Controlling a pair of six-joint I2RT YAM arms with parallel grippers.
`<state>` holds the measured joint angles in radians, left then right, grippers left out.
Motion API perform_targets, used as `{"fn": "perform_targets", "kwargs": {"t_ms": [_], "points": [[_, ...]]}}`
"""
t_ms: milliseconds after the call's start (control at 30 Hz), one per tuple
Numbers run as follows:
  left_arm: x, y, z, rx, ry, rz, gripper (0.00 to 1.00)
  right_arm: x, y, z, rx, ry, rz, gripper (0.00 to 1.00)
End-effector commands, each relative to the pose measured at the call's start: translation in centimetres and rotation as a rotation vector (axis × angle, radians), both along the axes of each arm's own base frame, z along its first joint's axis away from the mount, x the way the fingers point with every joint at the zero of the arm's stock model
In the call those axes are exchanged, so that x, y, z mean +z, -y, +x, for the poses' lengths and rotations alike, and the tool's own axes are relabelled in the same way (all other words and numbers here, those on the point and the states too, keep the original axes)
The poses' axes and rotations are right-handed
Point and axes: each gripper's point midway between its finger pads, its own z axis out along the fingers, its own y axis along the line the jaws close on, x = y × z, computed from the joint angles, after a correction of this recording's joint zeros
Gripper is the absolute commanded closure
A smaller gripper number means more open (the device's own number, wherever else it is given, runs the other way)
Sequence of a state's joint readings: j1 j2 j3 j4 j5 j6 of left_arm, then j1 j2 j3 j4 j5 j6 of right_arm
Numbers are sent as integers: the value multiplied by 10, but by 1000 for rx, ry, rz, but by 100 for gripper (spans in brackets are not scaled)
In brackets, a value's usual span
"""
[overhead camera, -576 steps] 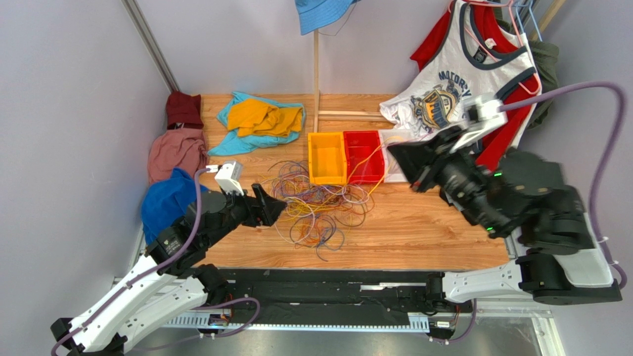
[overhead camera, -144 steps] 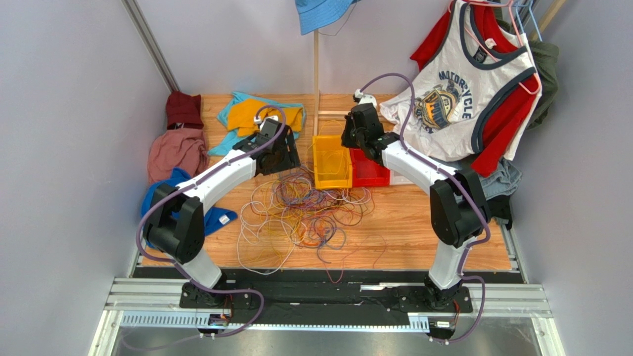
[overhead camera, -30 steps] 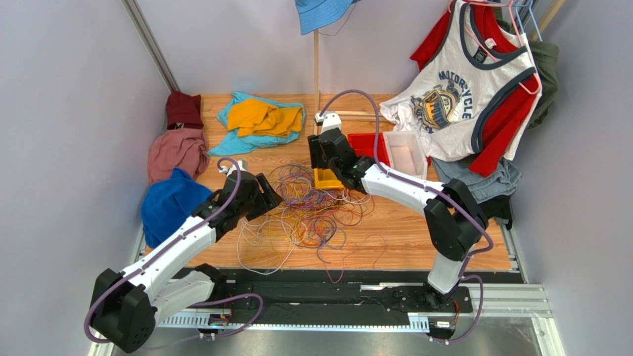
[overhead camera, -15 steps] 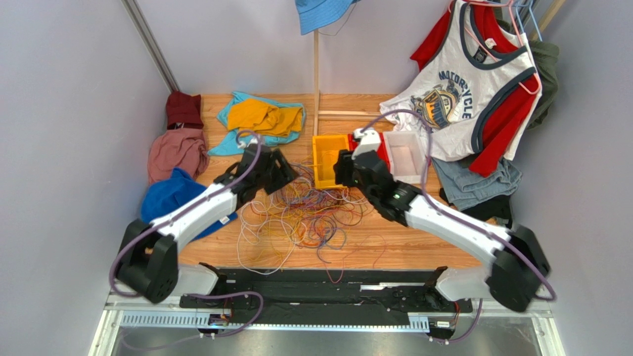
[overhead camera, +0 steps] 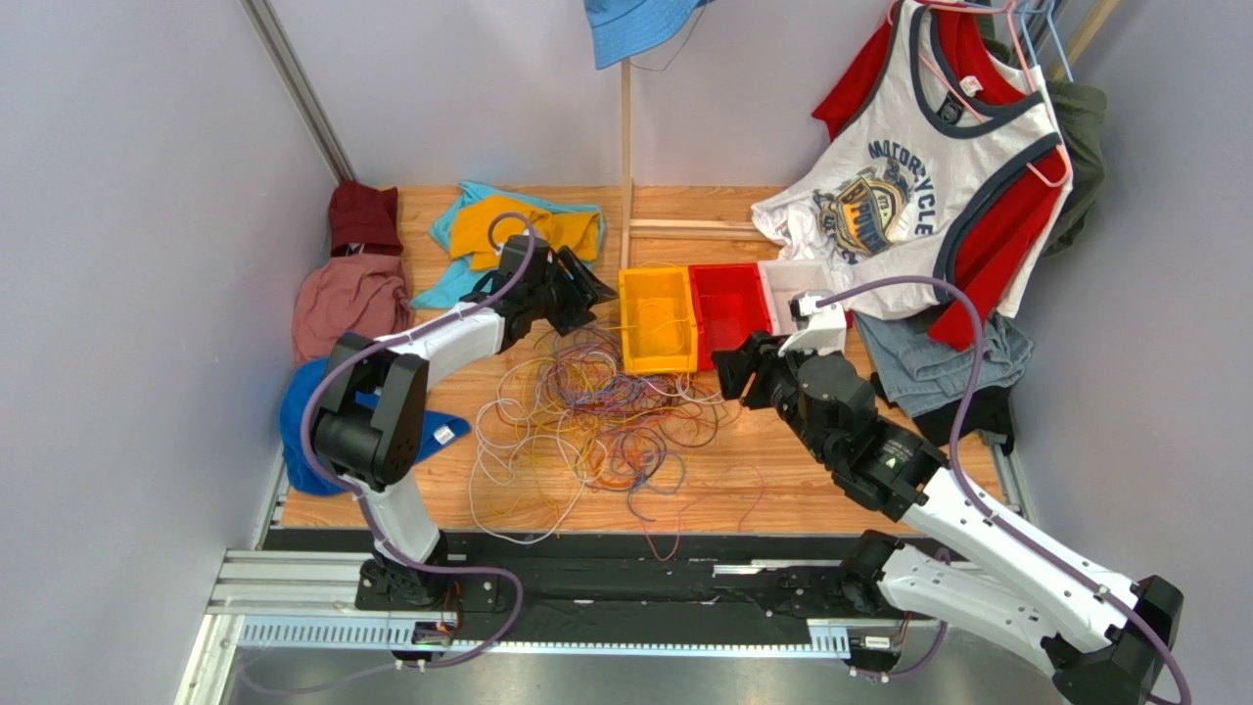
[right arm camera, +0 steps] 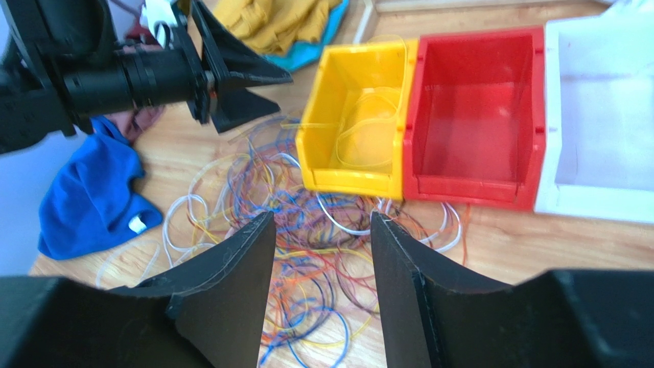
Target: Untangle the cables
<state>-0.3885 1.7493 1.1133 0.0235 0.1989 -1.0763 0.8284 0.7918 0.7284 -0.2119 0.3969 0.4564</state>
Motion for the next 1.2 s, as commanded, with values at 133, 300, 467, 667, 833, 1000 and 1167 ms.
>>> {"fn": "perform_targets", "kwargs": {"t_ms": [133, 300, 467, 667, 833, 1000, 1167], "points": [[17, 13, 7, -27, 37, -80, 33, -15, 0, -13, 38, -39, 22, 47], [9, 21, 10, -50, 4, -101, 33, -18, 1, -14, 34, -48, 12, 47], [2, 9, 3, -15, -11, -81, 33, -14, 7, -17, 29, -34, 16, 47], [24, -31, -5, 88, 56, -4, 32, -19, 6, -21, 41, -47, 21, 47], [24, -37, -19, 106, 50, -16, 32, -28, 10, -24, 36, -63, 34, 47], [15, -19, -28, 56, 21, -136, 32, -33, 10, -25, 35, -74, 34, 47], [4, 1, -25, 15, -18, -258, 32, -35, 8, -26, 41, -81, 36, 47]]}}
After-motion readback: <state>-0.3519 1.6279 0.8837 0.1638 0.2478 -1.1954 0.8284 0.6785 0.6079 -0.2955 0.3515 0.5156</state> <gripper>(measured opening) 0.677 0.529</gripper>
